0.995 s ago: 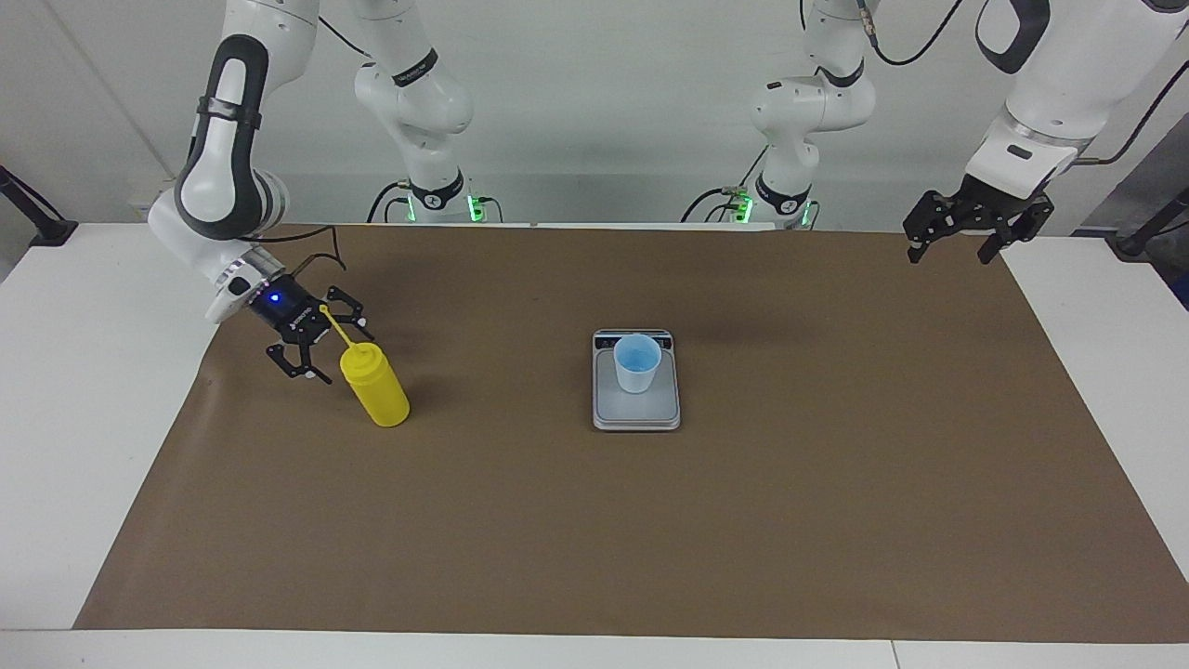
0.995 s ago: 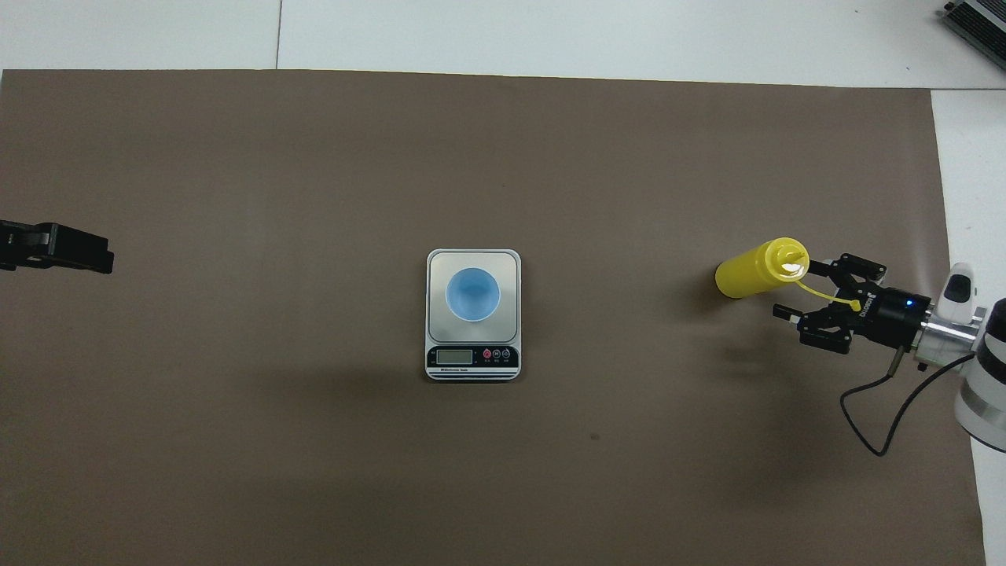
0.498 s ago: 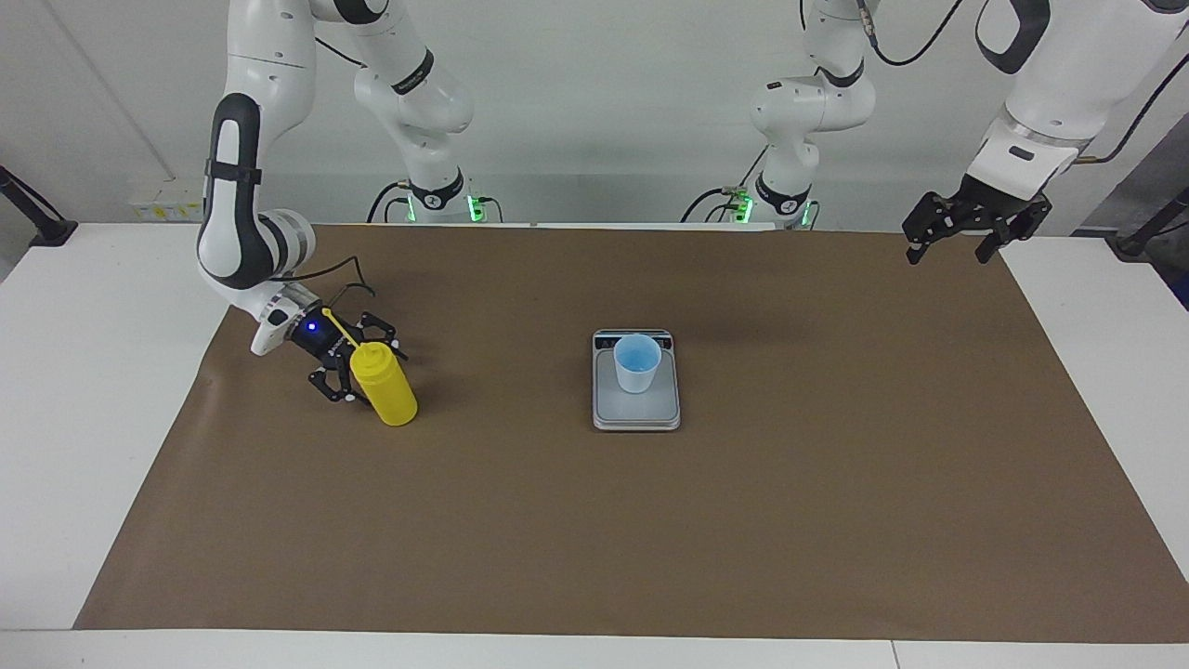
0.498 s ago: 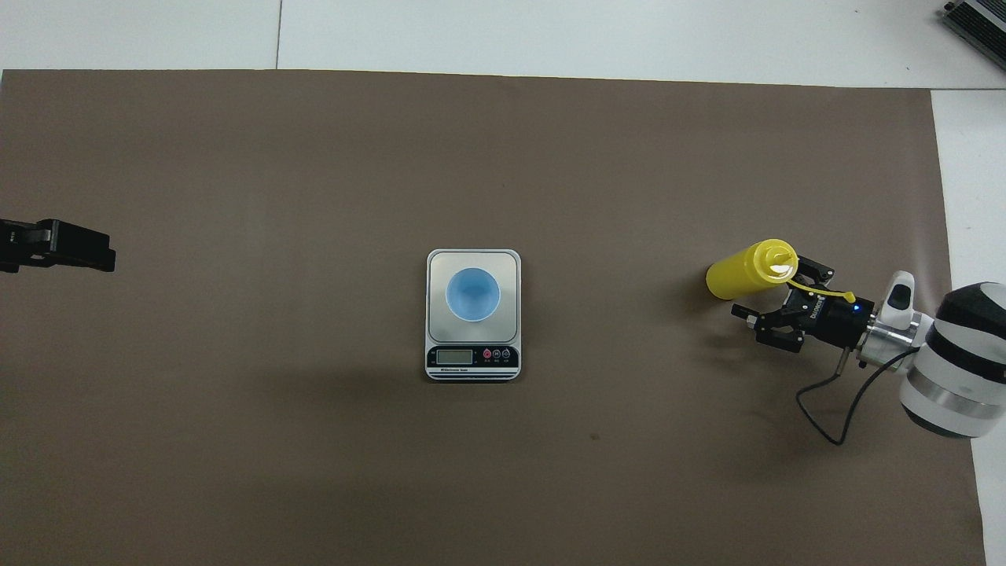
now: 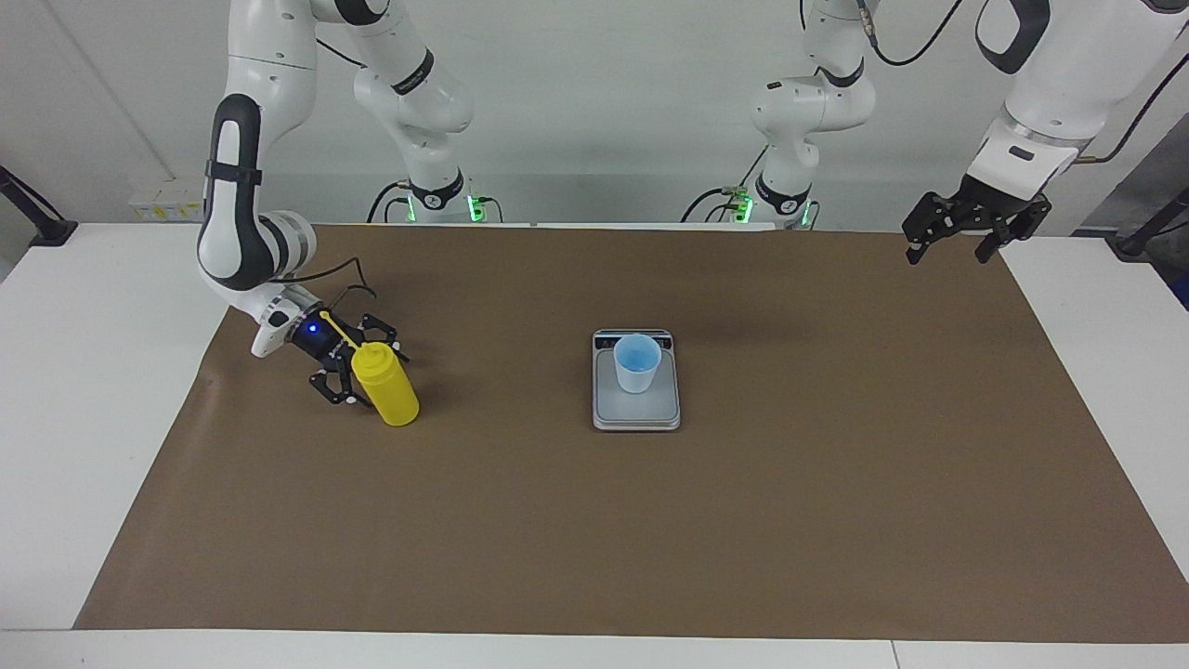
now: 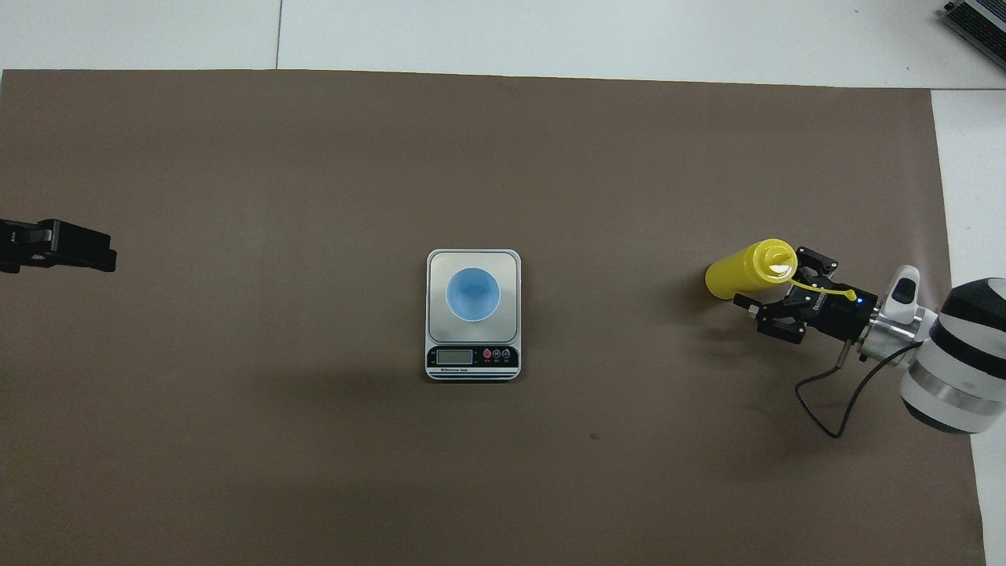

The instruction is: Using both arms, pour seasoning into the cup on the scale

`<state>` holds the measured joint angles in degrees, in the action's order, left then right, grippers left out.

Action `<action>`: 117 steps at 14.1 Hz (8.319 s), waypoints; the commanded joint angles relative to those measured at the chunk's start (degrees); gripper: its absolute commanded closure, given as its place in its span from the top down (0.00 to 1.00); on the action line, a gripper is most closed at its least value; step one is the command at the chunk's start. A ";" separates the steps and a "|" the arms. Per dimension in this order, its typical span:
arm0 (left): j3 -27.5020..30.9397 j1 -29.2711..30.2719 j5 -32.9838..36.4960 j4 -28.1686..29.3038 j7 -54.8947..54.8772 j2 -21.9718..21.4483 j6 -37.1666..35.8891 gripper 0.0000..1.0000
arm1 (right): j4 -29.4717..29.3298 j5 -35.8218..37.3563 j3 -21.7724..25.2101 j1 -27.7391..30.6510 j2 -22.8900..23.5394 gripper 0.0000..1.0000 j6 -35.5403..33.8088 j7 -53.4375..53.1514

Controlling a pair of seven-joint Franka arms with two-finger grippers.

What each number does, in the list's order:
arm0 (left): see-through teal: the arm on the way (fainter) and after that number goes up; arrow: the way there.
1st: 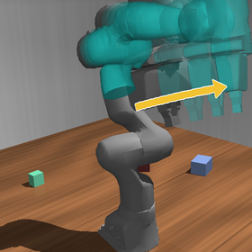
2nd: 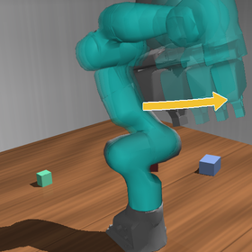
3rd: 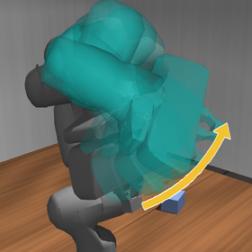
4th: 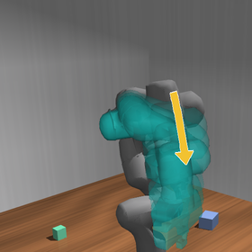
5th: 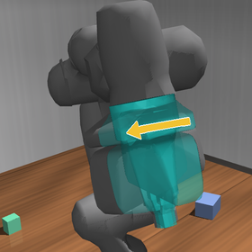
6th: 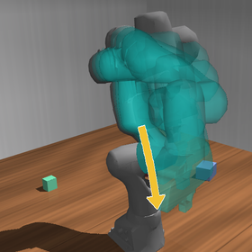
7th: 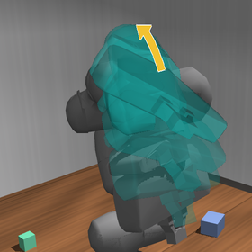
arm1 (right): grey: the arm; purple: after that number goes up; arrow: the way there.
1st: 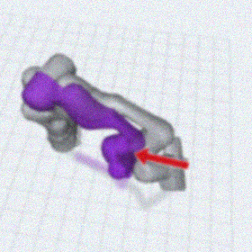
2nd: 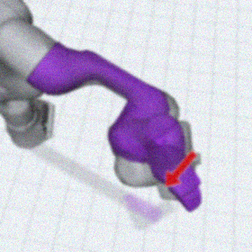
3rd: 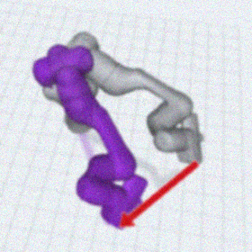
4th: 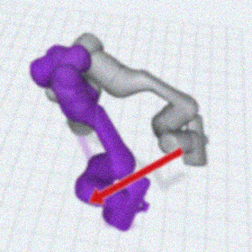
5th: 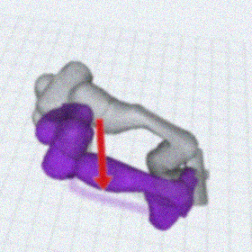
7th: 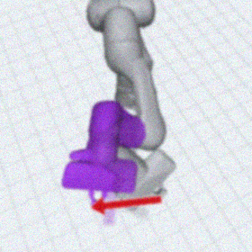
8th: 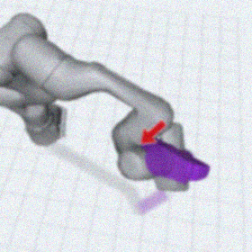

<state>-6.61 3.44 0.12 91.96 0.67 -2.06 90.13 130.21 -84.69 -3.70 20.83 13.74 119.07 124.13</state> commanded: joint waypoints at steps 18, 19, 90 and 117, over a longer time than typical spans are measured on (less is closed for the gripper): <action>0.02 0.34 -0.90 1.12 1.26 -0.76 -0.05 1.00 | -2.76 -4.70 -1.05 -4.30 -1.78 0.30 6.34 -0.72; 0.02 0.69 -2.04 1.21 1.26 -0.84 -0.05 1.00 | -3.03 -4.43 -1.22 -4.48 -2.48 0.30 7.04 -2.12; 0.64 0.78 -0.12 3.49 1.35 -1.63 2.85 1.00 | -25.89 148.94 -1.66 -52.21 4.11 0.00 9.34 -77.72; 0.64 0.87 -0.12 3.49 1.35 -1.63 2.85 1.00 | -21.32 112.24 -1.84 -43.70 -10.48 0.00 12.59 -70.55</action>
<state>-5.85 4.07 -0.98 93.50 1.42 -2.13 92.41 106.46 33.61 -5.04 -25.81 6.69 131.20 48.88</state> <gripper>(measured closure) 0.000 0.374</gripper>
